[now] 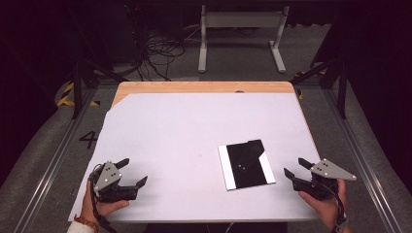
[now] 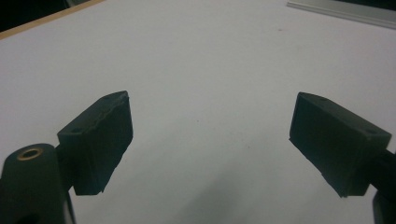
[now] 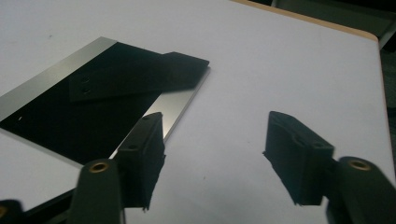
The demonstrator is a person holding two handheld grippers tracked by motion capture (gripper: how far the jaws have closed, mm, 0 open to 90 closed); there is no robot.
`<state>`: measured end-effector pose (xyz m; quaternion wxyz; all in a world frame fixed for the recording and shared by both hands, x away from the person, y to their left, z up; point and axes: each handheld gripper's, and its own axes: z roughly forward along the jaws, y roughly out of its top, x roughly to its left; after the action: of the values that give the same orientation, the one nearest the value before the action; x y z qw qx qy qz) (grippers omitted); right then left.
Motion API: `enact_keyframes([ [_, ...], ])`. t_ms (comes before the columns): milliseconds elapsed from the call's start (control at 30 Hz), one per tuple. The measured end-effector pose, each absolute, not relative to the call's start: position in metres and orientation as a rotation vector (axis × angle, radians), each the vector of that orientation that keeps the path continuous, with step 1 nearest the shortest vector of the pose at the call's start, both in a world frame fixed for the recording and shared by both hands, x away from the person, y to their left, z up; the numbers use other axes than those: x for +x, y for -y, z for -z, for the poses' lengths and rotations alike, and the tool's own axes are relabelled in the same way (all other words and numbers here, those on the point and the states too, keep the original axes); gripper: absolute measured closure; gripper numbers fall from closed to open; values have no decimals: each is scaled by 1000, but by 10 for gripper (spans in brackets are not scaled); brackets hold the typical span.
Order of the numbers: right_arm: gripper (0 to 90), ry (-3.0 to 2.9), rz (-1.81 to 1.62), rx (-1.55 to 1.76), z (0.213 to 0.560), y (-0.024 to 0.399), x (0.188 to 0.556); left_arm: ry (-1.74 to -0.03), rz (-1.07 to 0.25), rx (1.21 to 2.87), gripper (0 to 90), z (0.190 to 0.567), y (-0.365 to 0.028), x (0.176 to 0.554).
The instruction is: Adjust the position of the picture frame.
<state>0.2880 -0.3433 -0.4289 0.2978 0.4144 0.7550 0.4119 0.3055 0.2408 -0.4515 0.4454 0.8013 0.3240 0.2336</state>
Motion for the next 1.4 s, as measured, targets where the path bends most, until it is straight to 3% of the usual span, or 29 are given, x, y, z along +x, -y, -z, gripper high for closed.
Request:
enact_keyframes([
  [500,745,-2129,-1047,1140,439,338,297,-777,-543,2068,267,456,-230,303],
  [633,809,-2176,-1029,1139,443,334,298,-753,-535,2088,416,454,-229,301],
  [767,842,-2217,-1010,1125,447,330,300,-717,-487,2103,650,454,-226,303],
  [1000,877,-2273,-1003,1112,450,325,301,-716,-431,2134,882,455,-222,305],
  [1400,894,-2339,-998,1105,453,317,302,-721,-423,2150,871,457,-220,306],
])
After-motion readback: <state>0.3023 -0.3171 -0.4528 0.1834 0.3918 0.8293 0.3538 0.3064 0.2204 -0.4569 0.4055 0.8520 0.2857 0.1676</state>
